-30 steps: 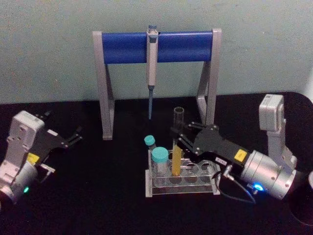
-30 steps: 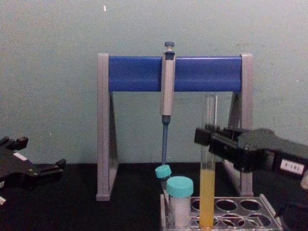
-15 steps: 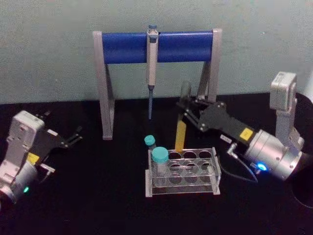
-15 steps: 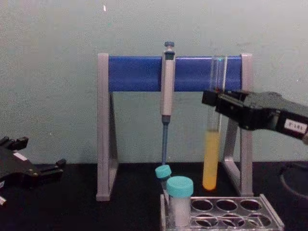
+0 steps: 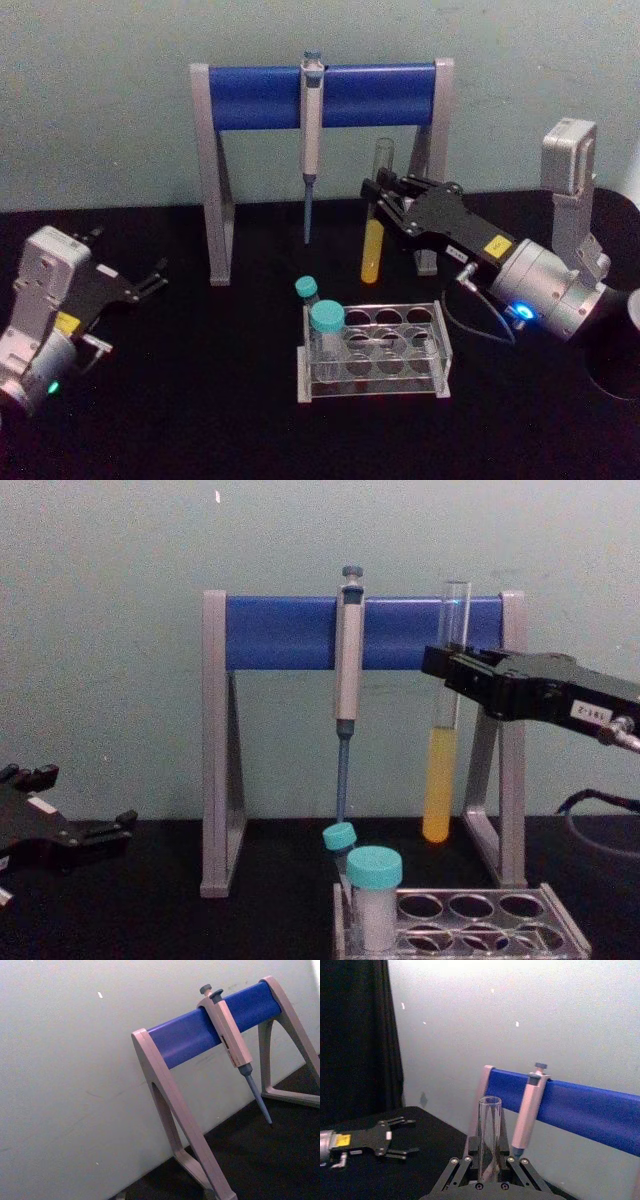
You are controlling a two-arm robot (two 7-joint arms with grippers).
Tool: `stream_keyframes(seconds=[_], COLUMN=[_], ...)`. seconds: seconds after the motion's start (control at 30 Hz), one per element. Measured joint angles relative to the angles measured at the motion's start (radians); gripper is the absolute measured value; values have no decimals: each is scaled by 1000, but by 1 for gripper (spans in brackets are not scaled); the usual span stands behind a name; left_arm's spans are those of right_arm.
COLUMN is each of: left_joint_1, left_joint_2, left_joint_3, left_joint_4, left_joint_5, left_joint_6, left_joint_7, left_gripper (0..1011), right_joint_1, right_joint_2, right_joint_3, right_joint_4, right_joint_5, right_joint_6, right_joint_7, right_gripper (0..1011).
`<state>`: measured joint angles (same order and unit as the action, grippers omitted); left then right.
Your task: Pick up the test tube from the test tube rack, shake it, then place it back into the test tube rack.
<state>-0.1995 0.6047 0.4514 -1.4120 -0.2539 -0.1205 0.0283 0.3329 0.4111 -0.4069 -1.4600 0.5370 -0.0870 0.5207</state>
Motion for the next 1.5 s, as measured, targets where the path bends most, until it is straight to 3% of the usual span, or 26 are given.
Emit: stream_keyframes(seconds=[0.33, 0.57, 0.8, 1.1, 1.27, 1.5], left_joint_1=[0, 0, 0, 0, 0, 0], left_joint_2=[0, 0, 0, 0, 0, 0], left_joint_3=[0, 0, 0, 0, 0, 0], left_joint_4=[0, 0, 0, 0, 0, 0], left_joint_5=[0, 0, 0, 0, 0, 0], left_joint_6=[0, 0, 0, 0, 0, 0], left_joint_7=[0, 0, 0, 0, 0, 0], left_gripper=[1001, 1001, 1001, 1001, 1001, 1001], right_joint_1=[-38, -119, -162, -111, -68, -36], right_joint_2=[18, 71, 99, 64, 32, 4], right_joint_3=[34, 68, 67, 17, -1, 5], right_joint_4=[-42, -144, -204, -148, -89, -34], right_joint_5=[-26, -32, 20, 85, 70, 26], right_joint_6=[10, 60, 101, 77, 25, -22], right_joint_7=[-52, -74, -28, 44, 36, -5], right_gripper=[229, 229, 229, 228, 228, 228])
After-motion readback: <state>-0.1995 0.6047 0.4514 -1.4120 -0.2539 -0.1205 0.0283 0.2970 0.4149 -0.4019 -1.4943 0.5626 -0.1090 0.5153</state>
